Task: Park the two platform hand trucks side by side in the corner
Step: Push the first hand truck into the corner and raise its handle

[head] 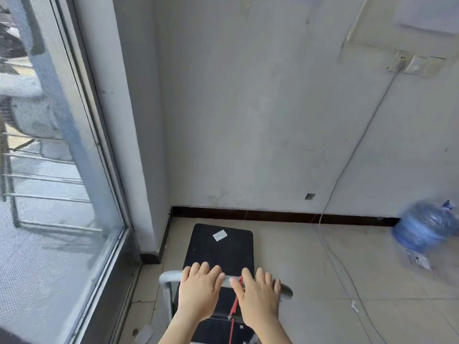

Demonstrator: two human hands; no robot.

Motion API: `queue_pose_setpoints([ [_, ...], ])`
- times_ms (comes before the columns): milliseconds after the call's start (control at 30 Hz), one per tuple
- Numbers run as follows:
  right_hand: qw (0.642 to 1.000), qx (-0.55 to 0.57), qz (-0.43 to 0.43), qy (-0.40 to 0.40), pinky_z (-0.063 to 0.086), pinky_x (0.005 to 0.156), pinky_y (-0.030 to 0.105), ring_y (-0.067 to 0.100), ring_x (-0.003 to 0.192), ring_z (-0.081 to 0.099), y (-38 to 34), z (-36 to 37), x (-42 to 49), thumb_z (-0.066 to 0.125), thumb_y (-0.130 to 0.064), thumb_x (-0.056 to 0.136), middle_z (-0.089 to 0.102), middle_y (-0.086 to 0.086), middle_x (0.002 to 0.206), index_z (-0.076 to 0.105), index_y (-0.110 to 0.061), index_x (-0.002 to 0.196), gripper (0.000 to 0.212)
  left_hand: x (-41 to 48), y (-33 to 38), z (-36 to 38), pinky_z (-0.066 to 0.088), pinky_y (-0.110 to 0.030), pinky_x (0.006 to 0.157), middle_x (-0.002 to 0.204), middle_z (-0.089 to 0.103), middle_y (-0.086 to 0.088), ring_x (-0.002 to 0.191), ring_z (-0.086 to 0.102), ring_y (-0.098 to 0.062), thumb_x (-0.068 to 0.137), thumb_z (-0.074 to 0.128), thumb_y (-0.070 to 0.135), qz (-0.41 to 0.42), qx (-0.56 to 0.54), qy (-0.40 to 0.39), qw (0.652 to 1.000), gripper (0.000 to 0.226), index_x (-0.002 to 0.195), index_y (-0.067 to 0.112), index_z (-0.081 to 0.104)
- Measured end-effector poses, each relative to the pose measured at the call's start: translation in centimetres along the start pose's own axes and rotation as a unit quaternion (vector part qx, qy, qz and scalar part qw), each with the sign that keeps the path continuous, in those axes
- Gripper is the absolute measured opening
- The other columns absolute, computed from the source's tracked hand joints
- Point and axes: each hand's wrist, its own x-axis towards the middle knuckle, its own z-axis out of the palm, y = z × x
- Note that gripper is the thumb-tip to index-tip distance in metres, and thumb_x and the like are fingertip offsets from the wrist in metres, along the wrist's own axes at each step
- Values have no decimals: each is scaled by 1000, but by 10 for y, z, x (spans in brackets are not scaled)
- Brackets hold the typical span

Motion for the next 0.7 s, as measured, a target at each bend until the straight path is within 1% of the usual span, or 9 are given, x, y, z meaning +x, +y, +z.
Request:
queue_pose_setpoints([
  [67,999,12,2,-33,53,56,46,23,57,58,-4,4,28,5,-55,94,61,3,60,68,-25,74,73,26,-8,8,49,-30,53,56,52,10,50,52,-17,82,36,34,1,2,7,1000,31,64,29,60],
  [133,997,22,7,-76,53,60,45,23,60,59,-7,3,51,0,-56,93,63,2,64,69,-26,78,77,48,-14,17,50,-31,55,57,53,11,51,53,-16,84,35,35,-9,1,6,1000,33,65,29,60],
  [167,995,27,10,-96,53,66,46,23,67,60,-8,1,62,-5,-57,91,65,3,71,69,-27,84,80,58,-17,21,51,-32,56,57,54,11,52,53,-16,85,34,36,-15,-2,6,1000,33,66,29,60],
  [200,995,23,5,-102,50,76,47,24,79,60,-9,0,72,-13,-59,87,65,4,83,66,-27,96,86,66,-18,25,51,-32,57,57,54,10,53,53,-16,86,33,36,-19,-4,6,1000,34,66,29,60],
  [267,995,18,-17,-93,37,96,47,26,103,51,-7,5,91,-32,-63,68,59,5,110,51,-28,119,104,82,-20,30,51,-34,58,58,54,9,53,54,-17,87,33,37,-26,-8,3,1000,35,67,28,61],
  [300,995,27,-21,-93,33,100,46,27,108,48,-6,5,99,-38,-64,60,56,5,116,46,-28,124,112,90,-21,33,51,-34,58,58,54,9,53,54,-18,87,33,37,-28,-8,3,1000,35,67,28,61],
  [367,995,25,-26,-95,31,101,44,27,111,46,-2,5,114,-45,-64,52,54,6,119,43,-27,126,121,104,-20,36,51,-35,60,58,54,8,54,53,-19,88,33,37,-35,-9,0,999,36,67,27,61],
  [533,995,23,-18,-100,30,99,42,27,110,45,0,9,147,-48,-65,47,53,5,119,42,-28,126,125,131,-19,44,51,-36,66,62,56,7,59,54,-20,90,30,38,-50,-13,-28,998,38,70,27,61],
  [700,993,22,-12,-115,29,101,42,28,113,43,8,15,173,-48,-67,45,51,5,122,40,-28,128,127,153,-16,51,53,-36,61,59,54,7,54,53,-20,88,32,36,-51,-19,-14,998,37,65,26,60],
])
